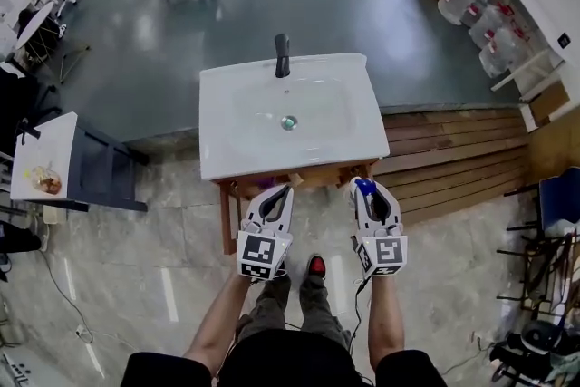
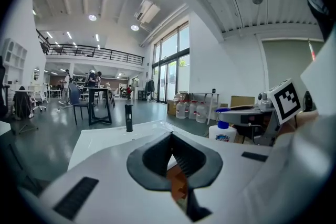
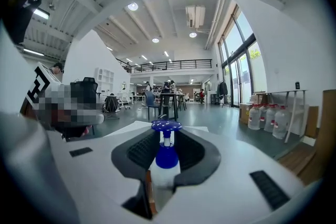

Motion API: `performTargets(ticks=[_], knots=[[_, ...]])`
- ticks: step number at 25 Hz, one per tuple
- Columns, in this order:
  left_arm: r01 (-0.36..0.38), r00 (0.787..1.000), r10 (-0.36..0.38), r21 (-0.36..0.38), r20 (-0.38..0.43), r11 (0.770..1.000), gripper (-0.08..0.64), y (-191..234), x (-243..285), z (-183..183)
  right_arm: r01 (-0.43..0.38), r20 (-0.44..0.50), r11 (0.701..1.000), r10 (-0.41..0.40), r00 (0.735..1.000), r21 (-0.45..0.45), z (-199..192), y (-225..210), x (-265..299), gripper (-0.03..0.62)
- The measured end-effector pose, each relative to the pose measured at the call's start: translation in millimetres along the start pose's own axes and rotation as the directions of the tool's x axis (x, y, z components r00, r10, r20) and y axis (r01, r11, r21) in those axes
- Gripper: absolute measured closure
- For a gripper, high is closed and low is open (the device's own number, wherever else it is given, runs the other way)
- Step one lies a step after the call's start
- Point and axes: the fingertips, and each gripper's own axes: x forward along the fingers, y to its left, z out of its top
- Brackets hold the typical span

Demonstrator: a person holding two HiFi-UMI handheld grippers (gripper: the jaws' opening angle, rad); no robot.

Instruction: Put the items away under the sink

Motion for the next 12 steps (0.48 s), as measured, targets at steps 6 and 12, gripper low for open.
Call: performTargets(ticks=[6,12], knots=[[-0.041,0.999,0.040,-0.018,-0.032,0.999,0.552,1,6,-33,-0.091,0.012,0.995,0.091,0.996,0.029,-30,12,14,0.489],[-0.076,0.996,0.075,-0.027,-0.055,0.997,0.554,6,13,-70,-0.157,0.020,0.987,0.156,0.988,0.038,-66,23,30,0.489]])
